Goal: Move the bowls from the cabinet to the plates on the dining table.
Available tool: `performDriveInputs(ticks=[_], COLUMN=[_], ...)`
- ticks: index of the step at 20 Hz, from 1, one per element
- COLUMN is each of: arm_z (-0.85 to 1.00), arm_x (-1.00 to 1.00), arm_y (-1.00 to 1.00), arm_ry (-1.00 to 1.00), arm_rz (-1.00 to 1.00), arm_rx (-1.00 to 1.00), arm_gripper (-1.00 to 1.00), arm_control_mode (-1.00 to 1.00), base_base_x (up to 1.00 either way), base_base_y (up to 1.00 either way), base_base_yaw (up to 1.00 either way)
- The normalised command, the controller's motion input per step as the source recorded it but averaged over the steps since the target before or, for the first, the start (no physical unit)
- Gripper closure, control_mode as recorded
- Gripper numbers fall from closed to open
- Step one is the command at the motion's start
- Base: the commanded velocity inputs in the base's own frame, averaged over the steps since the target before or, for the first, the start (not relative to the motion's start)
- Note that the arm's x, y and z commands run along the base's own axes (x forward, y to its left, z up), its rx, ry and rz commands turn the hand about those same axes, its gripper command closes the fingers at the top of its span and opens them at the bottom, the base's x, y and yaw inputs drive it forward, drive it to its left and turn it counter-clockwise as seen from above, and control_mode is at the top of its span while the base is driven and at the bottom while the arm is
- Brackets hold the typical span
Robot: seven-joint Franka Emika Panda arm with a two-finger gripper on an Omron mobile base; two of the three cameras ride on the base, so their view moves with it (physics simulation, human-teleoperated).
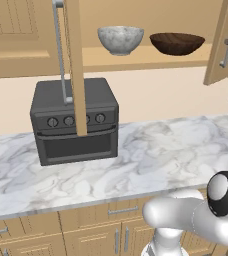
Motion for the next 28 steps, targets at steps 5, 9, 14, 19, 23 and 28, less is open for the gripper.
performDriveInputs(ticks=[5, 9, 14, 19, 23, 28], arm_z=[-0.10, -0.17, 0.00, 0.00, 0.00, -0.02], arm_x=[-0.05, -0.05, -0.16, -0.24, -0.40, -0.14], arm_y=[-0.43, -0.24, -0.45, -0.34, -0.05, 0.07], arm_ry=[-0.05, -0.01, -0.02, -0.05, -0.12, -0.03], arm_rz=[0.09, 0.06, -0.01, -0.04, -0.01, 0.00], arm_rx=[0.02, 0.02, 0.08, 0.07, 0.02, 0.00], arm_gripper=[1.00, -1.00, -1.00, -1.00, -1.00, -1.00], arm_control_mode=[-1.00, -1.00, -1.00, -1.00, -1.00, -1.00], base_base_x=[0.00, 0.00, 0.00, 0.00, 0.00, 0.00], base_base_y=[0.00, 0.00, 0.00, 0.00, 0.00, 0.00], base_base_yaw=[0.00, 0.00, 0.00, 0.00, 0.00, 0.00])
